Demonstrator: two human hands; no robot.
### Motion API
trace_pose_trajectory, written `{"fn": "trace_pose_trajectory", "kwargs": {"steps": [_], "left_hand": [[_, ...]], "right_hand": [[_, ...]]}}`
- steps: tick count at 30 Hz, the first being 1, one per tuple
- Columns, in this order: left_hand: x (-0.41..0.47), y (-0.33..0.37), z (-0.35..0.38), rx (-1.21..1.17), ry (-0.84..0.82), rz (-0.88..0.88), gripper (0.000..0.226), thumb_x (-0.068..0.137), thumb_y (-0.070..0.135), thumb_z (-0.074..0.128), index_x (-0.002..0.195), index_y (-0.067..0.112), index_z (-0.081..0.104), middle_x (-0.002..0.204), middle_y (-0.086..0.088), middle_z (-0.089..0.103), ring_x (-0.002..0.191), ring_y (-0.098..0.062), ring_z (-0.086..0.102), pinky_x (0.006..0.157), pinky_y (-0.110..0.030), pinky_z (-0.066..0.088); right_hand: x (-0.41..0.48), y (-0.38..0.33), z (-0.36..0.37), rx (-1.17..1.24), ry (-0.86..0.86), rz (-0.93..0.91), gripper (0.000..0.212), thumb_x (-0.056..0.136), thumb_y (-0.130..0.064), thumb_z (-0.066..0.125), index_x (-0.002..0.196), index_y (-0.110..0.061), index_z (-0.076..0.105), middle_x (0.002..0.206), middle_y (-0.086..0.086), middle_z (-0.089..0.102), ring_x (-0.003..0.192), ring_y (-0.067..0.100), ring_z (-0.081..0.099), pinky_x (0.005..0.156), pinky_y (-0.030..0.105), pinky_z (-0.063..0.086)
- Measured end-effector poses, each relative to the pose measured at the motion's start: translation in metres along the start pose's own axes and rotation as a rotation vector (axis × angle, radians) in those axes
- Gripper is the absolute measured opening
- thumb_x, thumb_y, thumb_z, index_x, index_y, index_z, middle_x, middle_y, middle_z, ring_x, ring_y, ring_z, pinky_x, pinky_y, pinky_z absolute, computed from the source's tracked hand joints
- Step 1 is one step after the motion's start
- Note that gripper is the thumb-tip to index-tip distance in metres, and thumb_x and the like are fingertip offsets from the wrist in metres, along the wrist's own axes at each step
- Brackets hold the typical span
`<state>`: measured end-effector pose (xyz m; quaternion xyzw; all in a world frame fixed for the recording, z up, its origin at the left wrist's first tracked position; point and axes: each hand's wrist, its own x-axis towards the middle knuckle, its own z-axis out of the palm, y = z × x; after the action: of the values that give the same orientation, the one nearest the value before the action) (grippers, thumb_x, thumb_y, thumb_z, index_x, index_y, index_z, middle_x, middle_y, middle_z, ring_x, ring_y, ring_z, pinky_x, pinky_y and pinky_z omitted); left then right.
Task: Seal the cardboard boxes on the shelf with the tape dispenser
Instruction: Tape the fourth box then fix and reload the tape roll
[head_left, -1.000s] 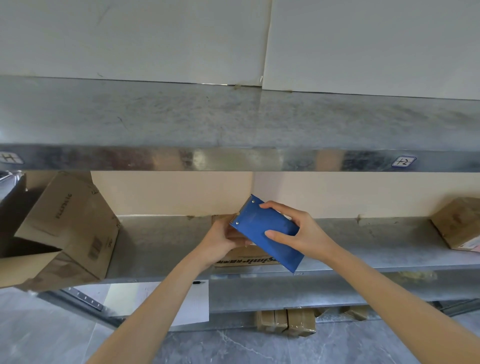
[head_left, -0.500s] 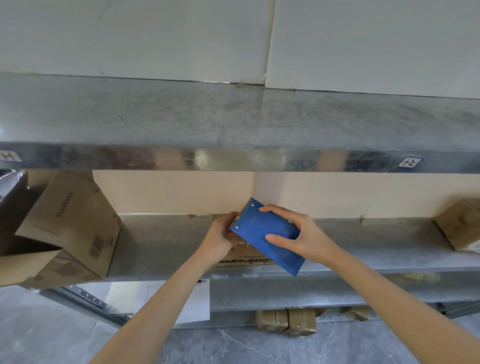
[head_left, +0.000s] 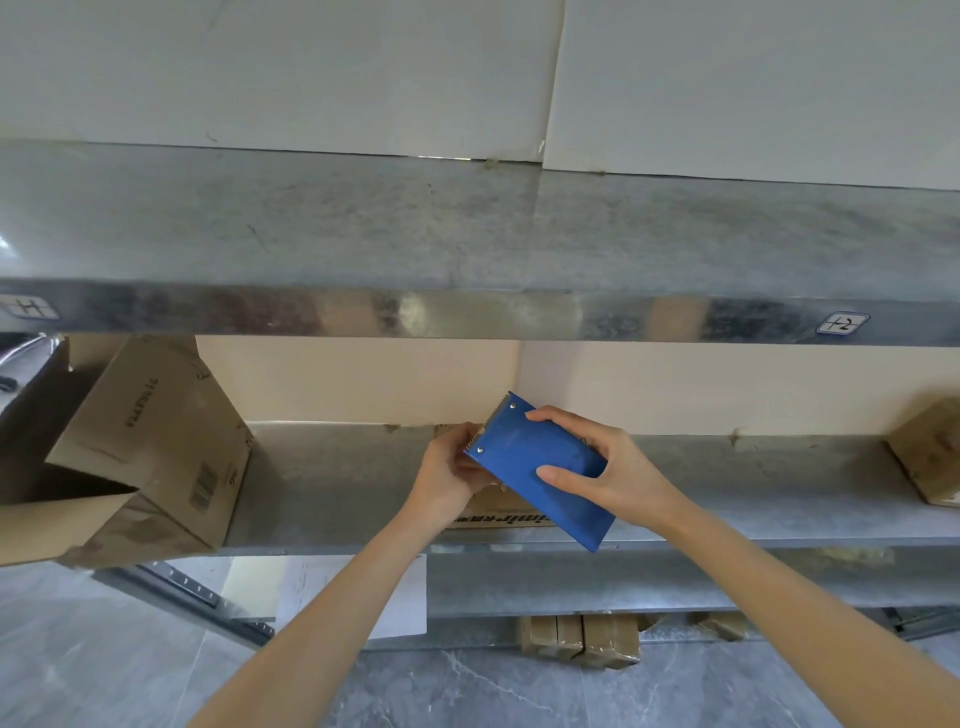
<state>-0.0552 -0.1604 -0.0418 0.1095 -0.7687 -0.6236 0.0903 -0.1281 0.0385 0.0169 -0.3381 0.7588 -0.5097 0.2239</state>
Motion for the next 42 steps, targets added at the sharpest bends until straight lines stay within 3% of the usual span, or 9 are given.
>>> {"fn": "trace_pose_trajectory", "kwargs": {"steps": [5, 8, 11, 16, 23, 26, 30, 36, 42], "left_hand": [[-0.004, -0.002, 0.000, -0.065, 0.030, -0.004, 0.026, 0.084, -0.011, 0.069, 0.090, 0.014, 0.066, 0.082, 0.008, 0.072, 0.078, -0.003, 0.070, 0.068, -0.016, 0.051], [-0.006, -0.002, 0.002, -0.112, 0.047, -0.011, 0.022, 0.087, -0.011, 0.066, 0.095, 0.009, 0.068, 0.087, 0.003, 0.073, 0.078, -0.001, 0.070, 0.067, -0.015, 0.052], [-0.008, -0.005, 0.002, -0.148, 0.070, -0.036, 0.015, 0.088, -0.010, 0.066, 0.093, 0.004, 0.070, 0.082, 0.003, 0.074, 0.076, -0.004, 0.071, 0.066, -0.016, 0.053], [-0.009, -0.010, 0.001, -0.101, 0.099, -0.007, 0.020, 0.090, -0.005, 0.066, 0.085, 0.013, 0.072, 0.080, 0.006, 0.075, 0.082, -0.012, 0.072, 0.072, -0.020, 0.054], [-0.010, -0.010, 0.004, -0.204, 0.092, -0.008, 0.027, 0.093, -0.016, 0.052, 0.099, 0.004, 0.068, 0.092, 0.000, 0.074, 0.089, -0.009, 0.071, 0.074, -0.021, 0.054], [-0.007, -0.015, -0.009, -0.241, 0.135, -0.068, 0.020, 0.094, -0.009, 0.053, 0.092, 0.007, 0.065, 0.088, -0.002, 0.074, 0.084, -0.016, 0.070, 0.076, -0.032, 0.052], [-0.001, -0.016, -0.059, -0.405, 0.297, -0.147, 0.023, 0.098, 0.000, 0.052, 0.084, 0.018, 0.054, 0.102, -0.001, 0.076, 0.089, -0.018, 0.073, 0.077, -0.034, 0.046], [0.009, 0.010, -0.038, -0.198, 0.166, -0.083, 0.009, 0.091, 0.000, 0.066, 0.089, 0.004, 0.058, 0.092, -0.006, 0.077, 0.086, -0.013, 0.073, 0.068, -0.018, 0.052], [0.009, -0.003, -0.023, -0.163, 0.144, -0.110, 0.034, 0.080, -0.004, 0.076, 0.098, 0.011, 0.051, 0.087, -0.005, 0.075, 0.083, -0.016, 0.072, 0.069, -0.018, 0.050]], "right_hand": [[0.002, 0.000, 0.001, 0.002, 0.016, 0.001, 0.046, 0.090, -0.019, 0.072, 0.129, -0.037, 0.057, 0.122, -0.023, 0.063, 0.109, 0.007, 0.064, 0.086, 0.026, 0.055], [0.001, 0.002, 0.003, 0.014, 0.019, 0.004, 0.046, 0.090, -0.019, 0.072, 0.130, -0.036, 0.057, 0.122, -0.023, 0.063, 0.109, 0.007, 0.064, 0.086, 0.026, 0.055], [0.001, 0.002, 0.004, 0.012, 0.028, -0.001, 0.046, 0.090, -0.020, 0.072, 0.130, -0.036, 0.058, 0.123, -0.022, 0.063, 0.109, 0.008, 0.064, 0.087, 0.028, 0.056], [0.001, 0.002, 0.005, 0.031, 0.029, -0.001, 0.046, 0.089, -0.020, 0.072, 0.130, -0.036, 0.057, 0.122, -0.022, 0.063, 0.109, 0.008, 0.064, 0.087, 0.029, 0.056], [0.001, 0.001, 0.004, 0.065, 0.021, 0.004, 0.046, 0.088, -0.024, 0.071, 0.131, -0.035, 0.057, 0.120, -0.017, 0.065, 0.107, 0.012, 0.066, 0.087, 0.033, 0.057], [-0.001, 0.000, -0.003, 0.066, 0.018, 0.006, 0.046, 0.087, -0.023, 0.072, 0.130, -0.033, 0.058, 0.120, -0.018, 0.065, 0.107, 0.012, 0.066, 0.085, 0.029, 0.057], [-0.014, 0.007, -0.024, 0.024, 0.029, 0.043, 0.047, 0.086, -0.021, 0.073, 0.129, -0.033, 0.059, 0.121, -0.023, 0.064, 0.110, 0.006, 0.064, 0.084, 0.022, 0.053], [-0.011, 0.010, -0.020, 0.003, 0.011, 0.061, 0.046, 0.087, -0.021, 0.074, 0.127, -0.037, 0.060, 0.121, -0.026, 0.063, 0.110, 0.003, 0.063, 0.086, 0.021, 0.053], [-0.005, 0.003, -0.014, 0.069, 0.041, 0.023, 0.046, 0.086, -0.021, 0.072, 0.129, -0.033, 0.059, 0.119, -0.018, 0.066, 0.105, 0.009, 0.066, 0.080, 0.021, 0.053]]}}
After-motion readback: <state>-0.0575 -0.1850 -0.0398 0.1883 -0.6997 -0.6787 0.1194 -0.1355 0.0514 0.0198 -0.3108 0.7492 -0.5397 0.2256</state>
